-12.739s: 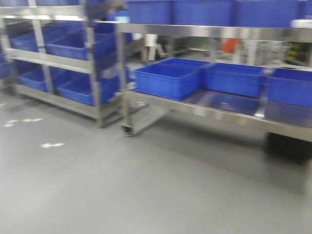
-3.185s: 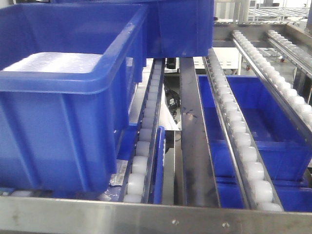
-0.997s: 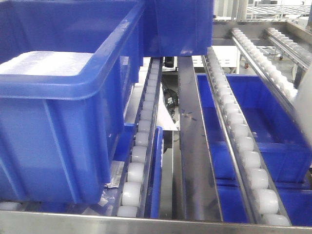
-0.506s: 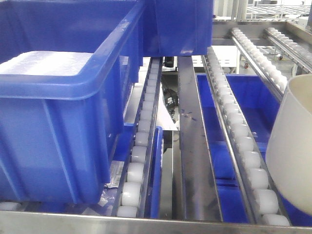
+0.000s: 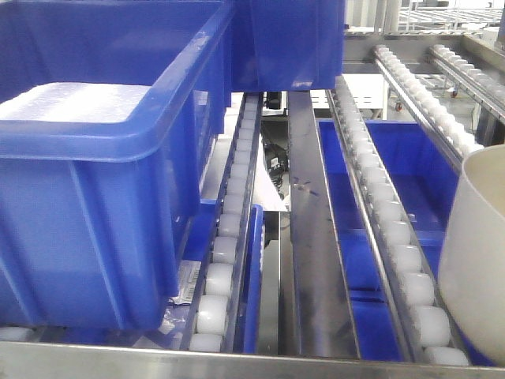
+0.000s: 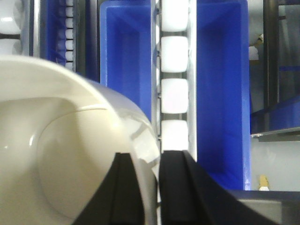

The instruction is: Move white bin to right shelf second layer

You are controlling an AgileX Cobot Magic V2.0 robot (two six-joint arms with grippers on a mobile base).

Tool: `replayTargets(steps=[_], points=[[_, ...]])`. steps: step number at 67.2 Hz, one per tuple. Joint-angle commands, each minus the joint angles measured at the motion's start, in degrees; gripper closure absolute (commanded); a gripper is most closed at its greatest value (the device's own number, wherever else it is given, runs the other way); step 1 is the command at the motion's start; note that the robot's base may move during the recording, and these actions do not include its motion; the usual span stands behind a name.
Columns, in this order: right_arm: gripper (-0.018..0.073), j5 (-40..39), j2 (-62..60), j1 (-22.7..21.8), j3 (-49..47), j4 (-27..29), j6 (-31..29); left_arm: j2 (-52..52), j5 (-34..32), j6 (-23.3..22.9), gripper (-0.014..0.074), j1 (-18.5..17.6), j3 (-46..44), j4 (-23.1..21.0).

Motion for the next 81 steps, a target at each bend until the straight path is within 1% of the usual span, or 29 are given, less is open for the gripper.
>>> replayTargets(steps=[1,7,10,21,33,36,39,47,54,66,72,81], points=[[0.0259,-3.8,-0.7,-0.2,-1.2,0.5,0.0,-0.9,-5.0,-0.2,0.0512,-0.2,2.1,0.0],[0.0195,-4.4,-1.4,-0.2,-1.3,0.6,0.0,-0.9,-5.0,-0.2,0.0512,-0.2,2.1,0.0],[0.0184,-4.4,-2.1,-0.2,-1.4,0.7,0.0,-0.9,-5.0,-0.2,0.0512,-0.2,2.1,0.0],[0.0184,-3.0,-6.7,-0.2,-1.7,0.7,0.0,-0.9,-5.0,-0.2,0.0512,-0.2,2.1,0.0],[0.0189,0.1,-14.8,-0.2,-1.7,0.4,0.0,-0.9,-5.0,-0.2,0.0512,-0.2,2.1,0.0],[0.0205,0.8,-16.8,-0.2,-1.7,-0.1,0.0,-0.9,-5.0,-0.2,0.0512,-0.2,2.1,0.0],[0.0239,1.4,-19.2,-0.2,-1.7,-0.6,0.0,-0.9,-5.0,-0.2,0.0512,-0.2,2.1,0.0],[0.0398,0.1,-24.3,-0.2,-0.1,-3.5,0.0,-0.9,-5.0,-0.2,0.0512,-0.2,2.1,0.0],[0.0519,-2.7,-28.2,-0.2,3.1,-4.3,0.0,-0.9,-5.0,-0.2,0.0512,-0.2,2.1,0.0],[0.0515,-8.8,-36.6,-0.2,8.6,-4.3,0.0,-0.9,-5.0,-0.2,0.0512,-0.2,2.1,0.0],[0.0515,-13.2,-41.4,-0.2,11.4,-4.3,0.0,-0.9,-5.0,-0.2,0.0512,-0.2,2.1,0.0],[0.0515,-22.3,-49.6,-0.2,16.8,-4.3,0.0,-0.9,-5.0,-0.2,0.0512,-0.2,2.1,0.0]])
